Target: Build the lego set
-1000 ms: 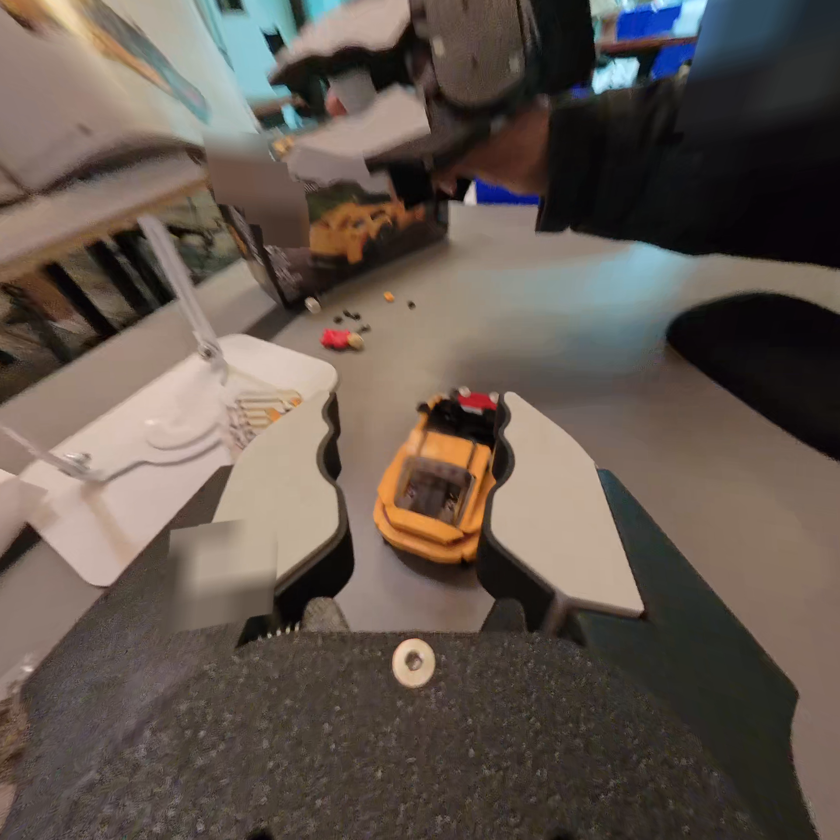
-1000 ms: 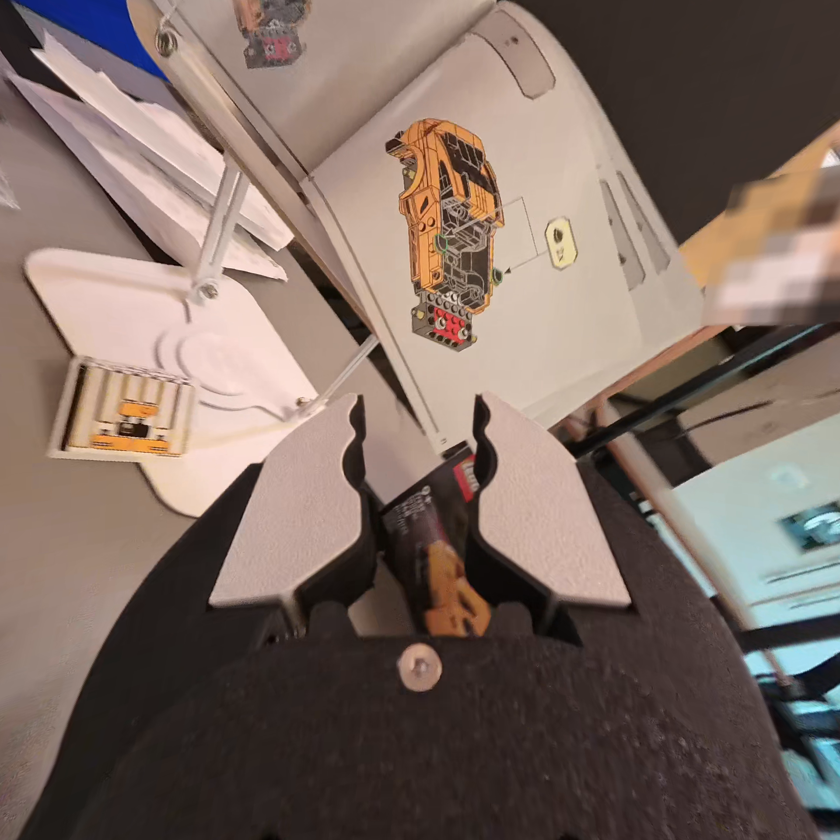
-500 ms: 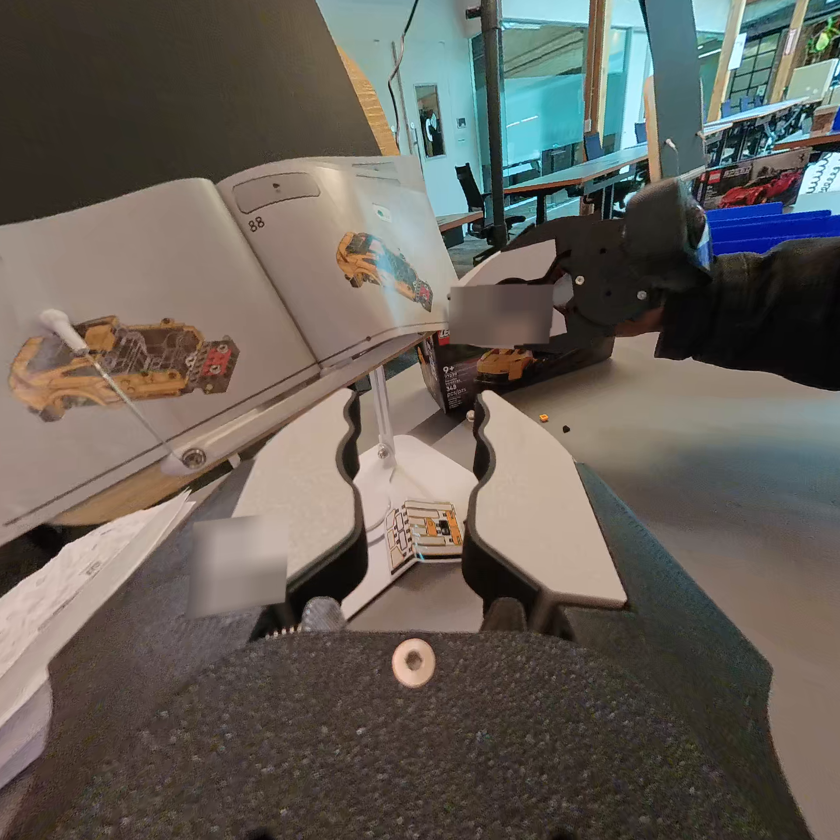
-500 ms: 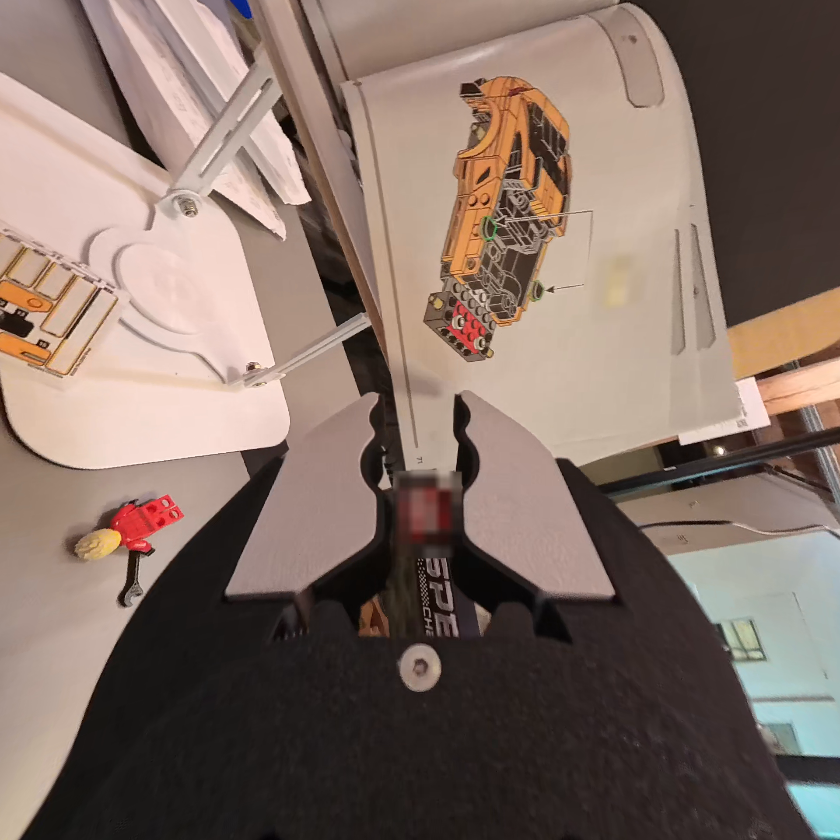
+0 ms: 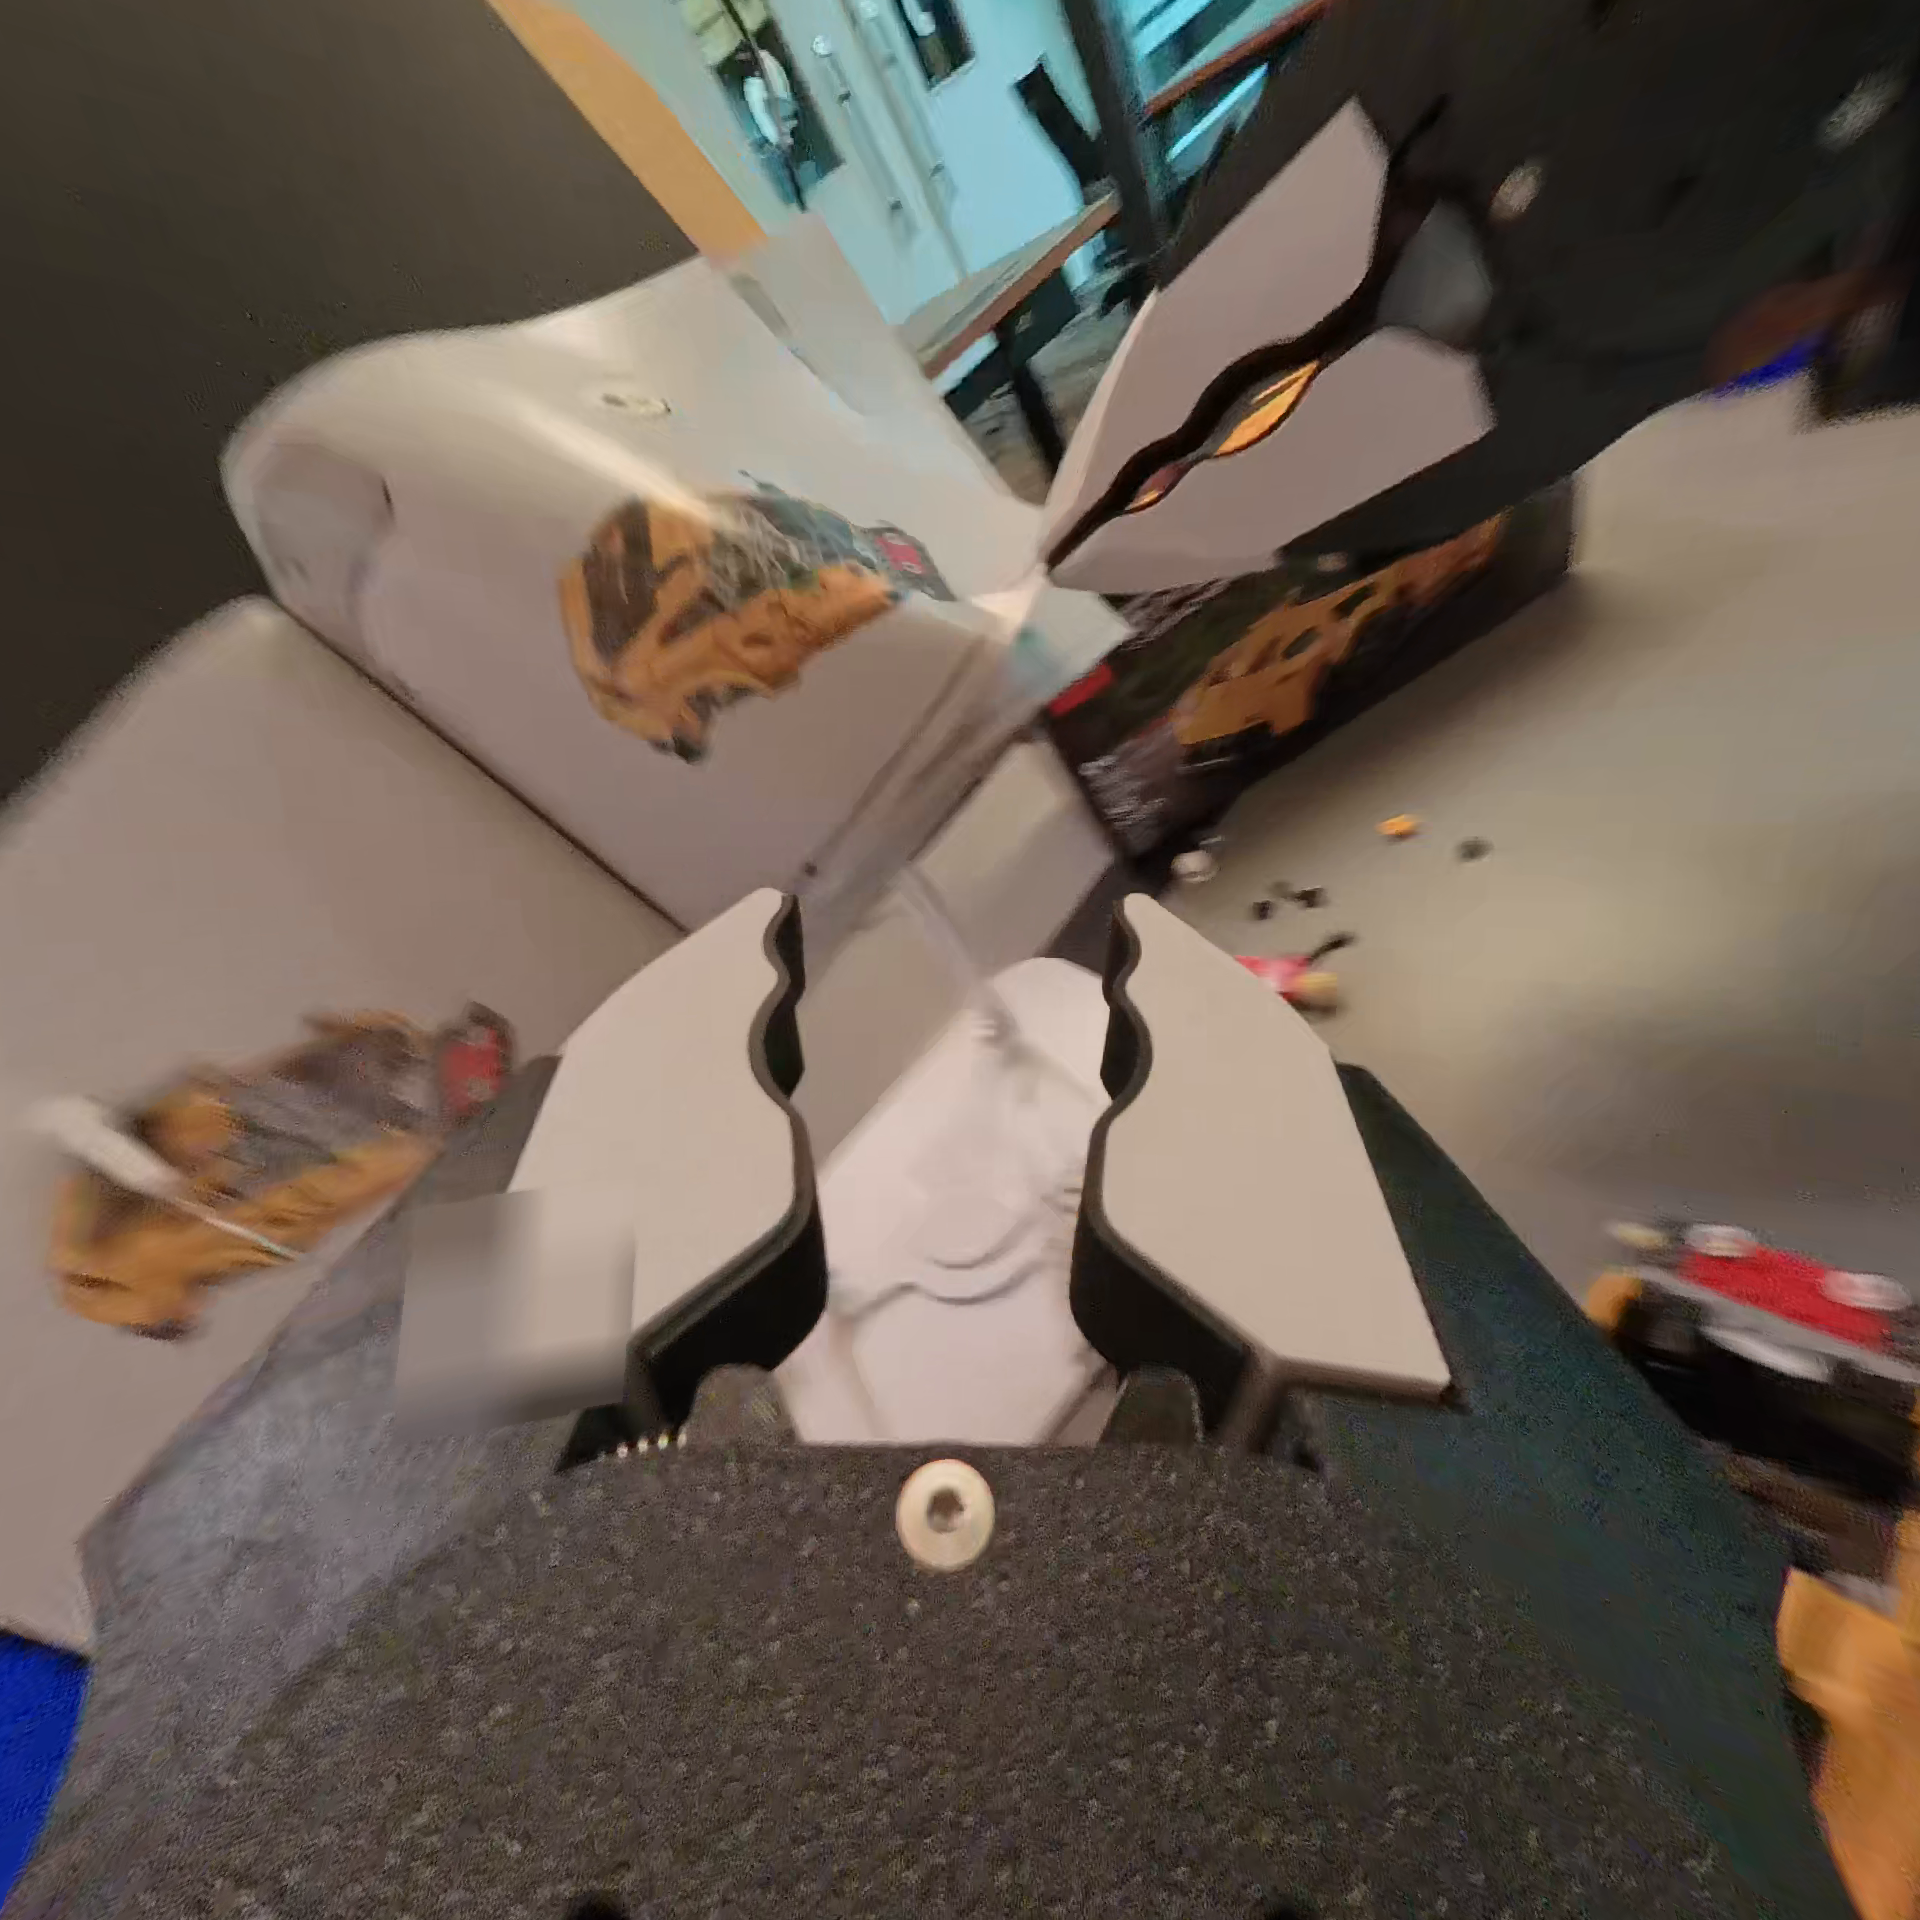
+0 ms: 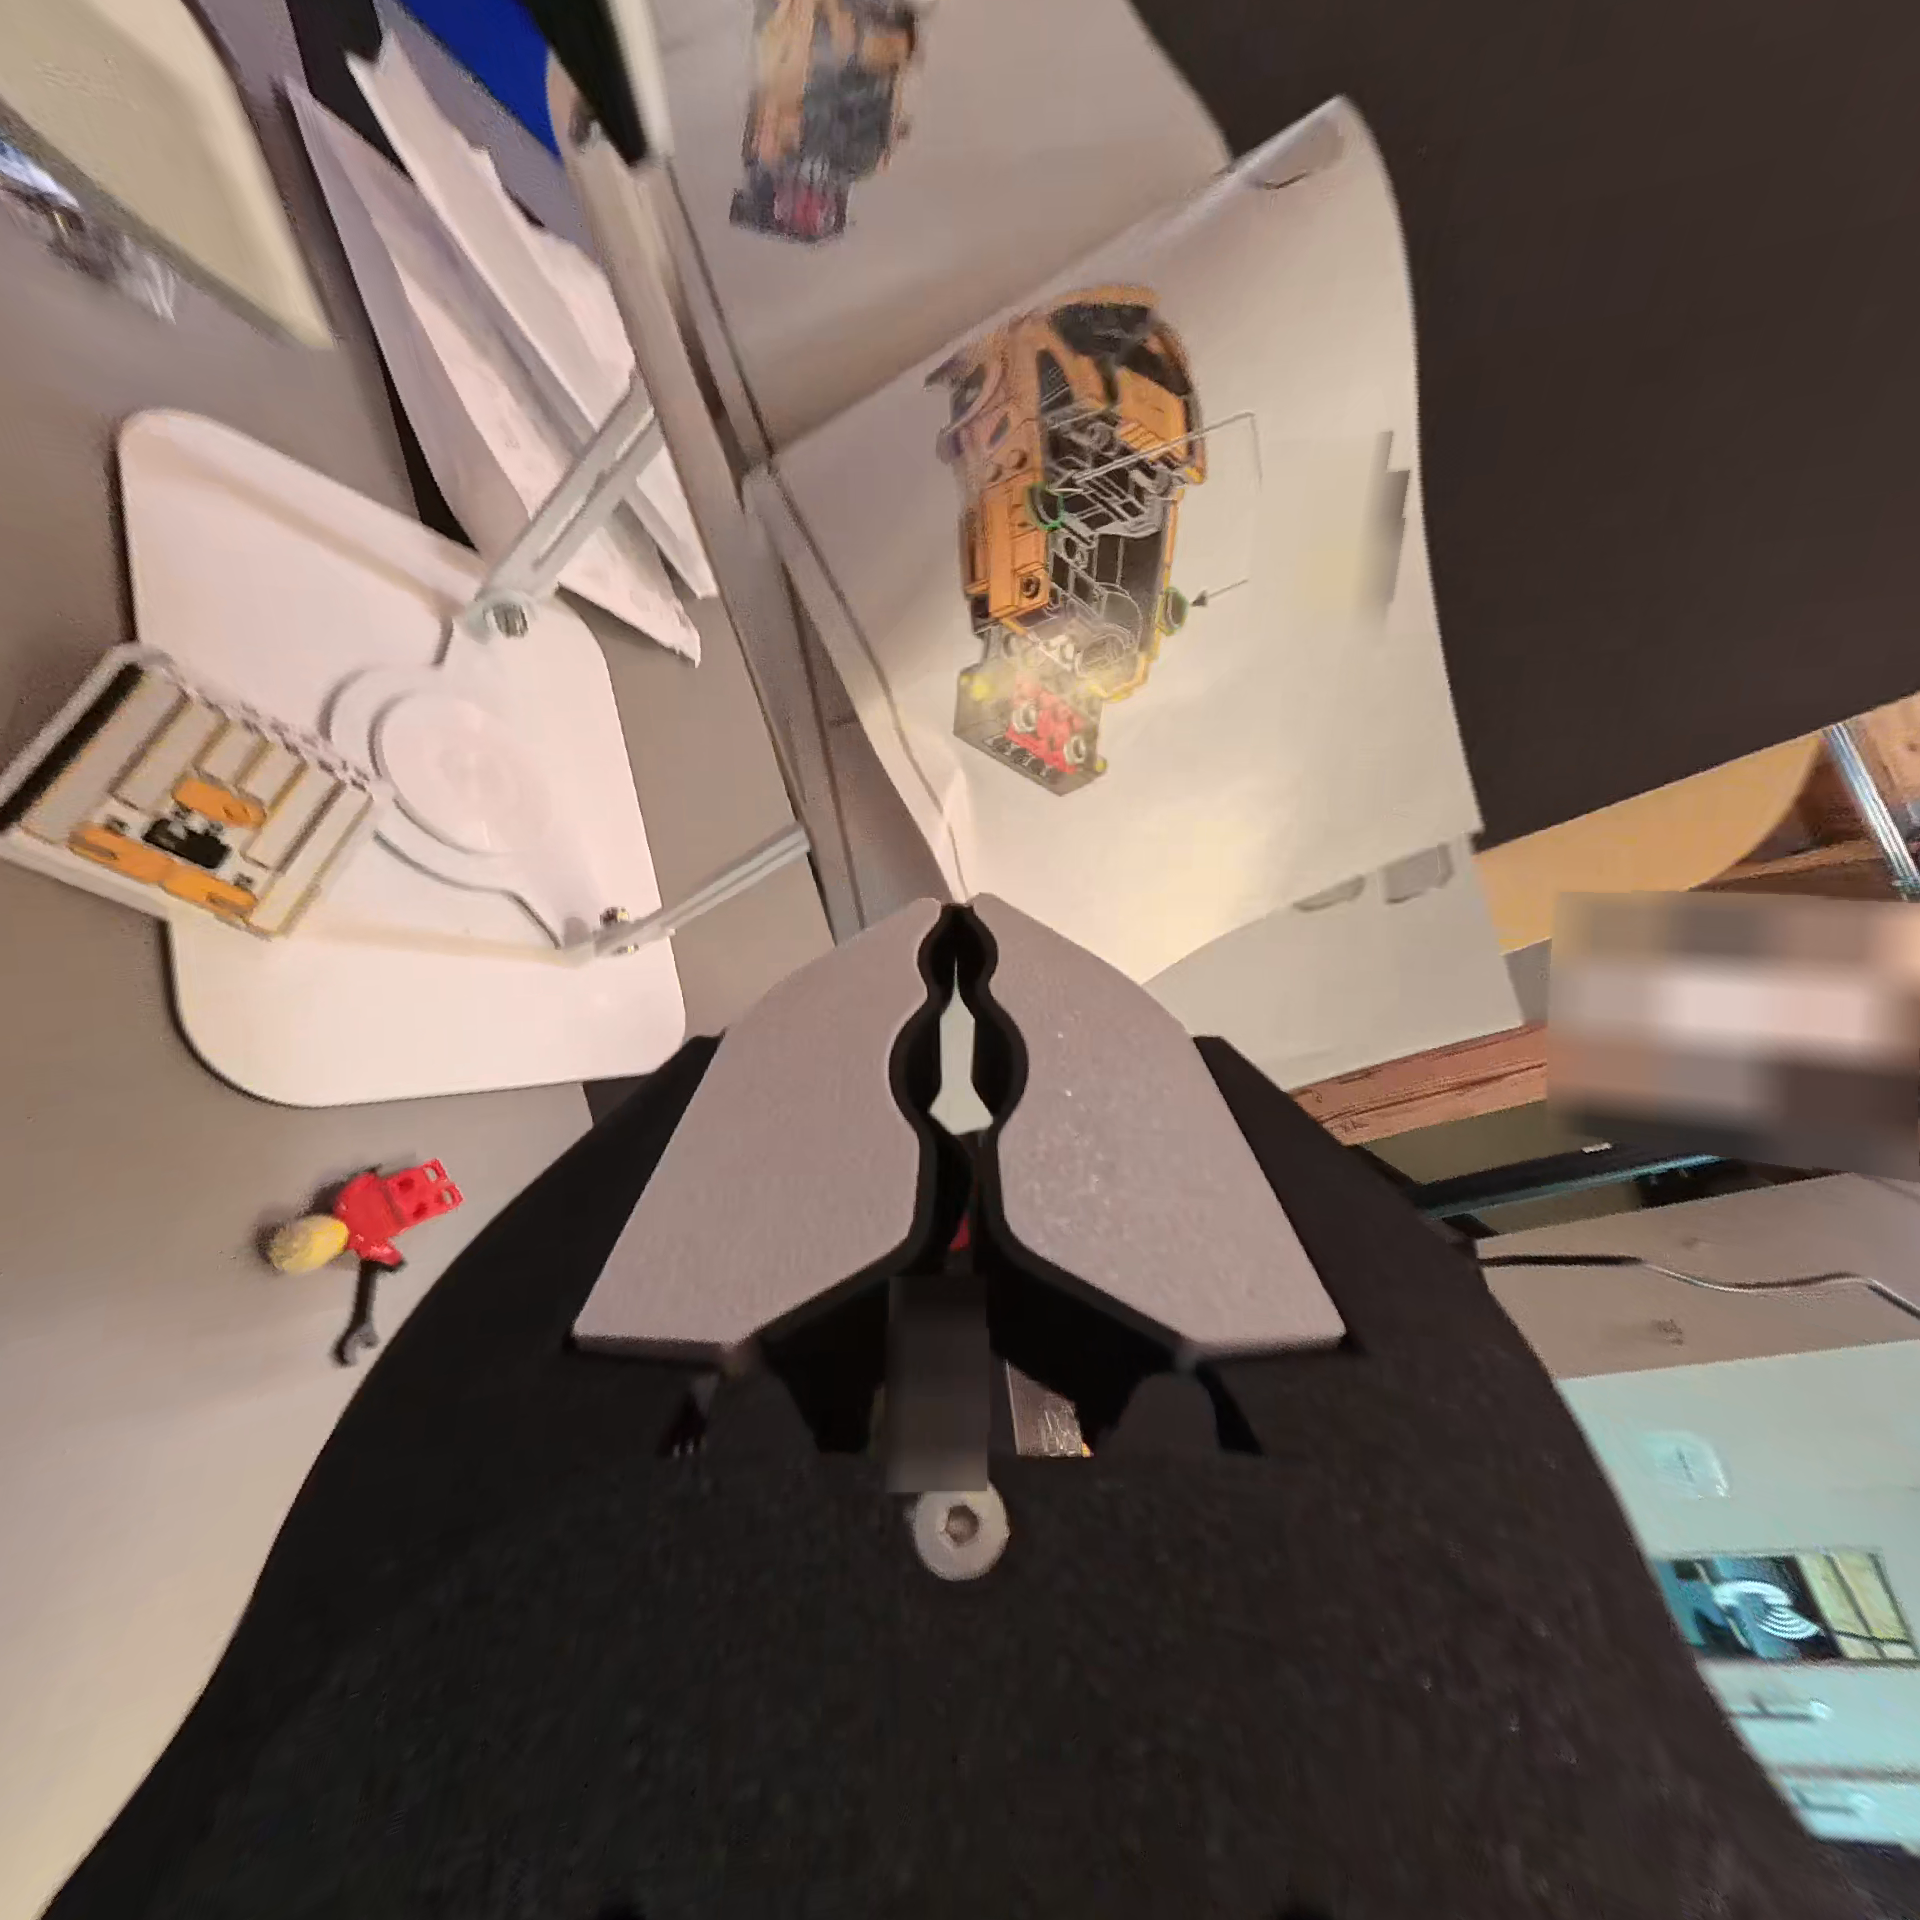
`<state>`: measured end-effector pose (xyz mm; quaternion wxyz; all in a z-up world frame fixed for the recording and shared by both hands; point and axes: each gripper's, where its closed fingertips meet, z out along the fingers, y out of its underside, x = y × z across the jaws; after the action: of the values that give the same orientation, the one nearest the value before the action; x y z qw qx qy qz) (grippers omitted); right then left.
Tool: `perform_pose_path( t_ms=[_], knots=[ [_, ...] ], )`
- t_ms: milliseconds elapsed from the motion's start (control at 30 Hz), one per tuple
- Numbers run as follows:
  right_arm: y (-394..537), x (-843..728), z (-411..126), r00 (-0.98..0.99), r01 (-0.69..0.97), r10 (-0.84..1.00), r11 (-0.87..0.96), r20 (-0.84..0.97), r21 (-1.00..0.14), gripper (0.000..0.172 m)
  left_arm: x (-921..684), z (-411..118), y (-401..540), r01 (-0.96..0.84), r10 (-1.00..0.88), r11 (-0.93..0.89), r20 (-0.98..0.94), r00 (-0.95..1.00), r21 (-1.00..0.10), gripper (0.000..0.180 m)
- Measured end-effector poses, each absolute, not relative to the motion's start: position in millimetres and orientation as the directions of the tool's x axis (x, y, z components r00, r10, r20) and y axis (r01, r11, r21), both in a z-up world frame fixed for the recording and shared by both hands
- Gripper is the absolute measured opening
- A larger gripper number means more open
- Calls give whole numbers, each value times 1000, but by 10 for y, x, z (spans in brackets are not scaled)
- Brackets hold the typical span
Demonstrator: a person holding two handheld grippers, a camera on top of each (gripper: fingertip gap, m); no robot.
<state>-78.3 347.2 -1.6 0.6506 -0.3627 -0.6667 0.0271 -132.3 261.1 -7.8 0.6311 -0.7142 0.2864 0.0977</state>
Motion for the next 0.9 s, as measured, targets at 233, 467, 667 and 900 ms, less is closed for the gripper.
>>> perform_pose_path(
  t_ms=[233,467,667,900],
  knots=[
    [2982,-955,289,155,336,562,743,812,-579,0,-1297,262,2968,-856,1,1,-856,517,-517,66],
    [2604,-970,488,236,122,714,651,659,-749,0,-1688,383,2729,-720,187,59,-701,688,-692,0],
    [2665,-1136,156,210,207,760,580,615,-788,15,-2068,351,2516,-23,-12,194,-26,1000,-981,0],
    [2656,-1718,133,204,352,734,562,648,-748,14,-2466,383,2379,295,-81,242,284,955,-924,9]
  ],
)
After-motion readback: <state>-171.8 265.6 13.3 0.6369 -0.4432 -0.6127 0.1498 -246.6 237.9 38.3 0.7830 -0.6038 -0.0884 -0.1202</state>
